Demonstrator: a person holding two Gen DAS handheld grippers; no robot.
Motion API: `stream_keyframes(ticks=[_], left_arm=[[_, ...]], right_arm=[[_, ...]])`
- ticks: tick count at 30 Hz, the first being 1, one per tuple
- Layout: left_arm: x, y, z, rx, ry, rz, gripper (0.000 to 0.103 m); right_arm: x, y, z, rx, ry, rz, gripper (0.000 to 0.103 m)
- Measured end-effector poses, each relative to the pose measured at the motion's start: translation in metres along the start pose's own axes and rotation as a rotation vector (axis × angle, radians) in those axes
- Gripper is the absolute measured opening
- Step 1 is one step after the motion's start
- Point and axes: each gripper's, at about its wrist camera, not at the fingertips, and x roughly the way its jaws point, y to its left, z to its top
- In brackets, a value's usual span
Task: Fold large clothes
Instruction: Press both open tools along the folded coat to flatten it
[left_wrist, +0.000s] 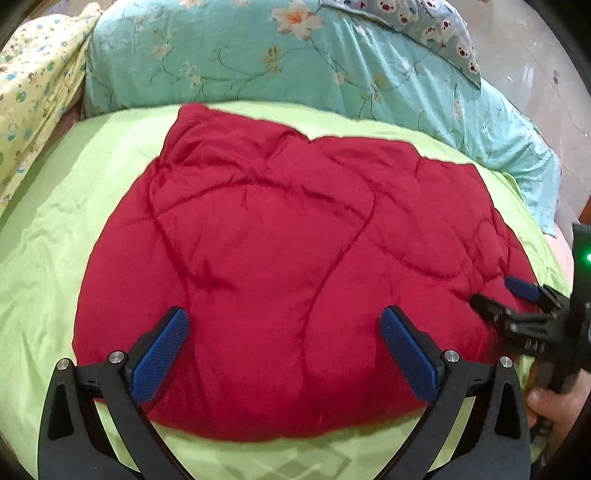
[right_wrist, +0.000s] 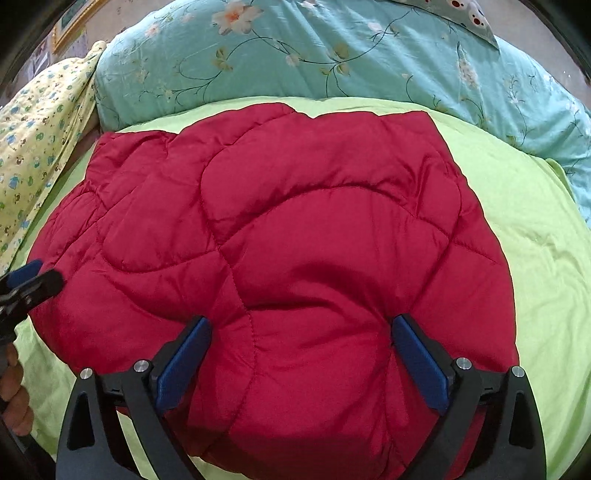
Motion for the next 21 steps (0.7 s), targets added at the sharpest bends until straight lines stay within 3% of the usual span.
stream_keyframes(ticks=[8, 21], left_arm=[[0.021, -0.006, -0.002, 0.044, 0.043, 0.054, 0.103], [0.021, -0.007, -0.003, 0.067, 0.044, 0.066, 0.103]], right_arm=[[-0.002, -0.001, -0.002, 0.006, -0.008, -0.004, 0.100], [-0.032, -0.011, -0.003, 0.084, -0.050, -0.015, 0.100]])
